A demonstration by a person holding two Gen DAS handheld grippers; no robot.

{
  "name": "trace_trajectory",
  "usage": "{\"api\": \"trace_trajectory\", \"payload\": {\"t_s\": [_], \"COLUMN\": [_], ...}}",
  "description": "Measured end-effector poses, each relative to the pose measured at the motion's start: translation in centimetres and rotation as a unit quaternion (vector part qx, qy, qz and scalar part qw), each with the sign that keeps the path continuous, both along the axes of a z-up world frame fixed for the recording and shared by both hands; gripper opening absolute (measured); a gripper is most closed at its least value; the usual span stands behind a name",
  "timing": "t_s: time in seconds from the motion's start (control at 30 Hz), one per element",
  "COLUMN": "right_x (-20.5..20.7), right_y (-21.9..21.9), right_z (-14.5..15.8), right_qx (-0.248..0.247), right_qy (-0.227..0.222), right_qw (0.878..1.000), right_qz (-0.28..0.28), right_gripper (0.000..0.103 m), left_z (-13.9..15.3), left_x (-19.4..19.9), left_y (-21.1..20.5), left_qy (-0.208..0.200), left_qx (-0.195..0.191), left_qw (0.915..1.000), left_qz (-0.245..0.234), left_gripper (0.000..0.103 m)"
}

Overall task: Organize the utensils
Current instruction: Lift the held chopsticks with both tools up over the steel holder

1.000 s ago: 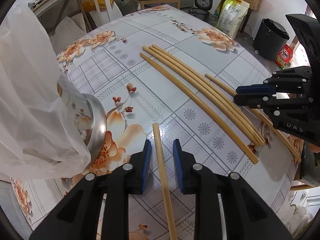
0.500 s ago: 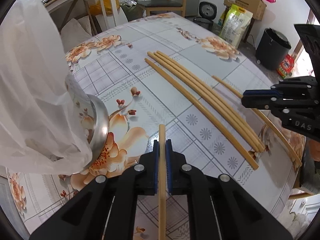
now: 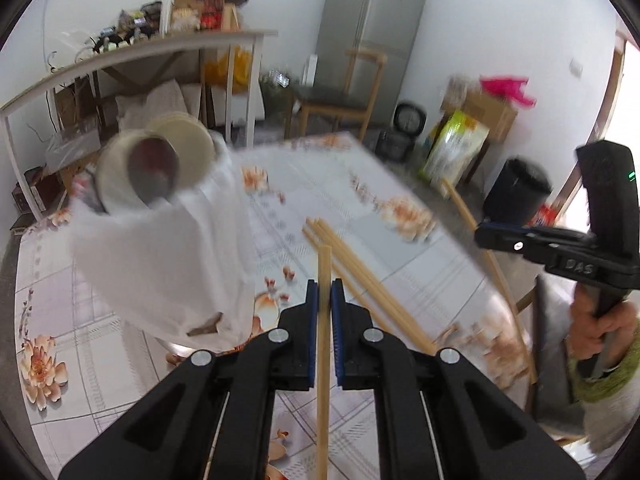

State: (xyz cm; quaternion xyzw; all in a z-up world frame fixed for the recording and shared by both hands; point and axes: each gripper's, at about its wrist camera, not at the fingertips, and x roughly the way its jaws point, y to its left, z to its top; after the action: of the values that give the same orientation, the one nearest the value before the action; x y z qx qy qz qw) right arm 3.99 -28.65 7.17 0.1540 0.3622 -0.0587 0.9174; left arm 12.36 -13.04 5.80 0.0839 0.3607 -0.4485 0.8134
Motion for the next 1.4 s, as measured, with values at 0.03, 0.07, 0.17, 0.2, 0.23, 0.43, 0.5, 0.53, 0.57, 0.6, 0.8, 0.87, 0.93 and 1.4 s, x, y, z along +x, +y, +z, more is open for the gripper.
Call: {"api": "trace_trajectory", "payload": {"t_s": [0.03,0.07,0.17,0.2,0.23,0.43,0.5,0.53,0.57,0.6,0.8,0.87,0.93,1.4], "right_x": [0.0,-0.1,-0.3,-0.4,-0.5,-0.5,-0.5,-0.5,-0.4,-0.3,-0.1,0.0,0.0,0.6], "right_y": [0.2,0.3,0.7,0.8,0.9,1.3,1.5,1.5,1.5,1.5,1.7,1.7,1.8,1.7], "right_z": [0.5,1.0,2.2,2.6,2.9,4.2,4.5,4.6,4.7,4.7,4.8,4.6,4.6,4.5], "right_qx": [0.004,0.008,0.021,0.026,0.031,0.041,0.041,0.041,0.041,0.043,0.044,0.044,0.045,0.042], "right_qy": [-0.009,-0.018,-0.042,-0.049,-0.058,-0.090,-0.097,-0.099,-0.101,-0.103,-0.105,-0.105,-0.104,-0.092], "right_qw": [1.000,1.000,0.999,0.998,0.998,0.995,0.994,0.994,0.994,0.994,0.993,0.993,0.993,0.994], "right_qz": [0.001,0.003,0.006,0.007,0.009,0.015,0.018,0.018,0.019,0.021,0.028,0.029,0.030,0.037], "right_gripper": [0.004,0.004,0.004,0.004,0.004,0.004,0.004,0.004,0.004,0.004,0.004,0.004,0.004,0.004], "left_z": [0.8,1.5,3.5,4.2,4.7,8.0,9.4,10.1,10.8,11.6,16.8,18.2,19.1,16.8], "left_x": [-0.2,-0.5,-1.1,-1.3,-1.4,-2.1,-2.1,-1.9,-1.9,-1.7,-0.8,-0.4,0.1,5.0], "left_y": [0.7,1.5,3.1,3.7,4.1,6.8,7.7,8.2,8.6,9.0,11.0,11.4,11.4,10.8], "left_qy": [-0.002,-0.004,-0.019,-0.027,-0.032,-0.066,-0.075,-0.080,-0.088,-0.094,-0.143,-0.161,-0.178,-0.176], "left_qx": [-0.015,-0.031,-0.059,-0.068,-0.074,-0.111,-0.128,-0.133,-0.140,-0.148,-0.195,-0.202,-0.198,-0.136], "left_qw": [0.9999,0.9995,0.9980,0.9972,0.9967,0.9910,0.9879,0.9867,0.9848,0.9827,0.9663,0.9613,0.9580,0.9636], "left_qz": [0.001,0.002,0.007,0.009,0.010,0.036,0.044,0.047,0.053,0.059,0.089,0.097,0.107,0.149], "left_gripper": [0.006,0.006,0.006,0.006,0.006,0.006,0.006,0.006,0.006,0.006,0.006,0.006,0.006,0.006]}}
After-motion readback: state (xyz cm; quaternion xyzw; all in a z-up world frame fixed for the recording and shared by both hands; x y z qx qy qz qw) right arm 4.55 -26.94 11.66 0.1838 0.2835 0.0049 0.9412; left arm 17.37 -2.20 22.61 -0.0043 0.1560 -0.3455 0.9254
